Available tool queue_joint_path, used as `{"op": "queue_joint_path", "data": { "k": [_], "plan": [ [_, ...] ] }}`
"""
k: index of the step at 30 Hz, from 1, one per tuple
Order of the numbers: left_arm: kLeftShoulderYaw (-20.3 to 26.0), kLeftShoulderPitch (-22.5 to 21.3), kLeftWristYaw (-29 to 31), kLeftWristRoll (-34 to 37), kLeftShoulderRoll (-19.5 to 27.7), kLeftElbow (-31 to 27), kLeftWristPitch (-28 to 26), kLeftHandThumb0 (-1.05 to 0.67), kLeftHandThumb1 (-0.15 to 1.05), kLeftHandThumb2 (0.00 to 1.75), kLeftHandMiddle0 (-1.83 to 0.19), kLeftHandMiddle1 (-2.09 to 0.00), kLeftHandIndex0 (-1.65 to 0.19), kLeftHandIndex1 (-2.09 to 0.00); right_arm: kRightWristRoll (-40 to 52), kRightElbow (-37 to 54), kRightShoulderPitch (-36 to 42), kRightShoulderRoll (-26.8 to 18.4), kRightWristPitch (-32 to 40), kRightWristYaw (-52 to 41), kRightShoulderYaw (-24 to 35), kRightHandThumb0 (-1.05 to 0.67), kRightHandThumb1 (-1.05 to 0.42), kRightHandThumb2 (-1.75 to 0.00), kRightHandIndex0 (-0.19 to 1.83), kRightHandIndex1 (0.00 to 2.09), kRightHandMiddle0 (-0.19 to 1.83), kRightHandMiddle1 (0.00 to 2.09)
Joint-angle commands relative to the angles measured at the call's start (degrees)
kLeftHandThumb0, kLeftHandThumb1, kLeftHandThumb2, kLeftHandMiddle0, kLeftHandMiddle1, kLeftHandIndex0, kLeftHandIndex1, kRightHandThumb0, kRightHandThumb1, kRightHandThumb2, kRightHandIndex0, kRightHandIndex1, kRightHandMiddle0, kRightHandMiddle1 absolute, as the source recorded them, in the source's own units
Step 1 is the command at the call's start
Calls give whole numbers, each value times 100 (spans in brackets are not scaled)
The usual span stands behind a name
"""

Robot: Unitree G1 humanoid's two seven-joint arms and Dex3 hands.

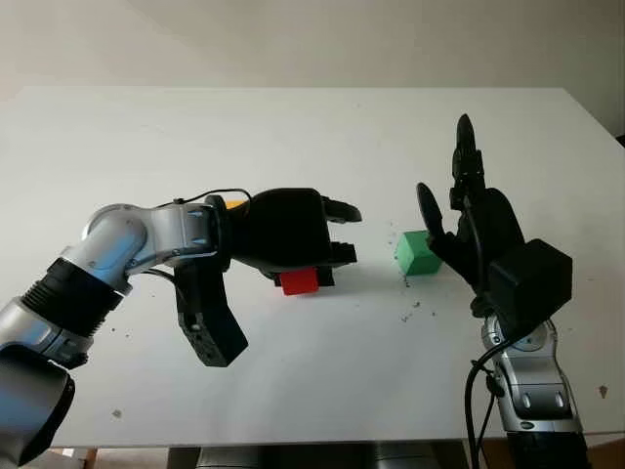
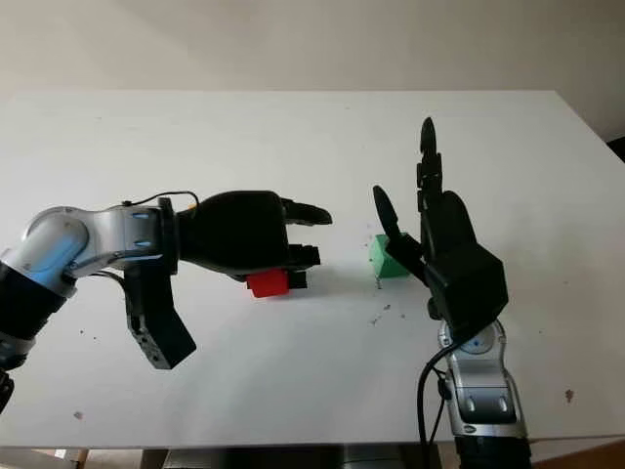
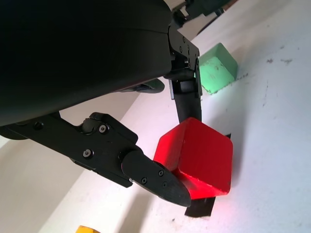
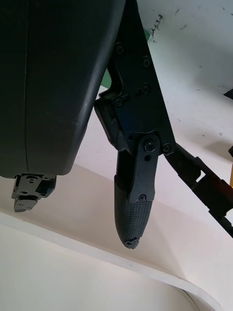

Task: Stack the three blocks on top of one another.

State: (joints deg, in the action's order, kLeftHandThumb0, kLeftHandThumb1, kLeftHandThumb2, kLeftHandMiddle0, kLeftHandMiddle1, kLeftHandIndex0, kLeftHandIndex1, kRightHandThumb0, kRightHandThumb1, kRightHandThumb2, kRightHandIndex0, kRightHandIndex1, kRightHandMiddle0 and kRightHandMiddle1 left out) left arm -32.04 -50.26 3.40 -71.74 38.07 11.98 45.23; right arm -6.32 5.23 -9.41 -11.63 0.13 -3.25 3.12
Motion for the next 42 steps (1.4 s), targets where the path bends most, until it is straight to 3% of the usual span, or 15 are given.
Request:
{"op": "queue_joint_path", "data": {
  "k": [1,9,22,23,27,30,36,39,42],
  "plan": [
    [-117,-204,-268,-117,22,71,59,-42,103,7,-27,-2,-27,-167,41,56,4,-16,-90,2,41,-77,-105,-54,-19,0,-18,5],
    [-351,-354,-801,-393,30,393,127,-41,105,11,-24,0,-26,-180,13,119,37,-9,-25,25,37,-77,-105,-54,-19,0,-18,6],
    [-353,-200,-1154,-269,87,423,163,-44,103,6,-23,-1,-25,-163,45,129,79,8,-59,51,27,-79,-105,-54,-19,0,-19,4],
    [-330,-162,-1146,-217,98,399,161,-44,104,6,-22,-1,-23,-154,23,137,85,6,-43,64,20,-79,-105,-54,-19,0,-19,4],
    [-196,23,-890,199,125,264,128,-45,104,5,-13,-5,-26,-51,7,83,78,1,-121,55,11,-77,-105,-55,-19,0,-19,3],
    [-83,132,-553,514,186,51,83,-50,104,7,-9,-4,-21,-20,23,114,61,34,-64,56,-3,-77,-105,-55,-19,0,-19,3],
    [163,271,-257,752,354,-260,-11,-54,102,6,-2,-3,-5,-5,33,79,38,67,-76,50,-28,-78,-105,-54,-19,0,-19,2],
    [309,312,-156,653,536,-460,-101,-45,97,4,3,-2,9,-1,-5,34,32,74,-90,72,-37,-77,-105,-55,-19,0,-19,3],
    [512,403,-365,562,741,-545,-202,-44,95,4,9,-3,14,-3,29,-5,25,105,-109,79,-36,-79,-105,-55,-19,0,-19,3]
  ]
}}
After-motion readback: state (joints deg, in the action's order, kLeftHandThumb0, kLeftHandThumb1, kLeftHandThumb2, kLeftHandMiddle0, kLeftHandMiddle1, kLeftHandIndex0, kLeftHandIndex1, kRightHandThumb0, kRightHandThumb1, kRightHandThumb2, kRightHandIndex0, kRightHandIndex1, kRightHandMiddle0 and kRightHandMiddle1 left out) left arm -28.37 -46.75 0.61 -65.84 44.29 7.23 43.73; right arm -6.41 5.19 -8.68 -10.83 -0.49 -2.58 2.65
